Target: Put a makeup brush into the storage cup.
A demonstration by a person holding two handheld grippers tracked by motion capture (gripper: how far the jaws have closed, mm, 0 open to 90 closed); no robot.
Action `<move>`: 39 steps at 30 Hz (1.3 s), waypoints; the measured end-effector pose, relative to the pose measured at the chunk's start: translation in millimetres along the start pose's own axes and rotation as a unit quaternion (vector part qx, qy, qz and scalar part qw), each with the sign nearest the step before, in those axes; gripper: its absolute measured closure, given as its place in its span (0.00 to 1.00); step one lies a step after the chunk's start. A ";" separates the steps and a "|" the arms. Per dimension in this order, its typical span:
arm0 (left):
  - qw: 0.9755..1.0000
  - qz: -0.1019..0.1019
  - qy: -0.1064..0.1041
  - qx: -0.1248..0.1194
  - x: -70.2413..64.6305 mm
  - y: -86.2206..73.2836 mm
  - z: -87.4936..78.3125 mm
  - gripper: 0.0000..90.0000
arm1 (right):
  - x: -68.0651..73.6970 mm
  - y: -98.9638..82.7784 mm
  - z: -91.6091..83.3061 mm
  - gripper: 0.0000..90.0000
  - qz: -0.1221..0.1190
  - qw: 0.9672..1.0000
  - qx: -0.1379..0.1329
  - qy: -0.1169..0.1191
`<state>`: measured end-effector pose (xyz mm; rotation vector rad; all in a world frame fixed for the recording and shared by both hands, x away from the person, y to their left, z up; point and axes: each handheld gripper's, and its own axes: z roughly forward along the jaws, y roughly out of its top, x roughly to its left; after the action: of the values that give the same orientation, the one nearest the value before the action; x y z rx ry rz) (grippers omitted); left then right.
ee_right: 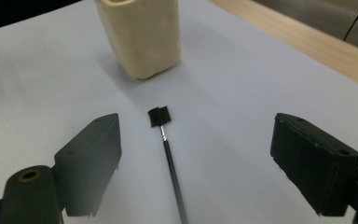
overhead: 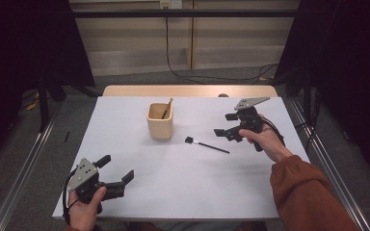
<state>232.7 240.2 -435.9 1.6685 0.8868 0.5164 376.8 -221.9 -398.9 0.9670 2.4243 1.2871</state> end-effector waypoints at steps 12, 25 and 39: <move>1.000 0.006 -0.003 0.002 -0.2 0.3 0.0 0.03 | -1.9 10.4 18.6 0.09 -0.010 0.984 0.175 0.023; 1.000 0.001 -0.007 0.000 -0.5 0.6 1.3 0.04 | -5.1 1.8 47.4 0.16 -0.077 0.946 0.313 0.020; 1.000 0.009 -0.014 0.004 -2.1 0.7 2.8 0.04 | -7.6 5.0 63.7 0.54 -0.093 0.921 0.376 0.052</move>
<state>233.6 236.7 -435.9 1.6875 0.8547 0.5010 415.3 -183.4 -433.1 0.7876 3.0656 0.3180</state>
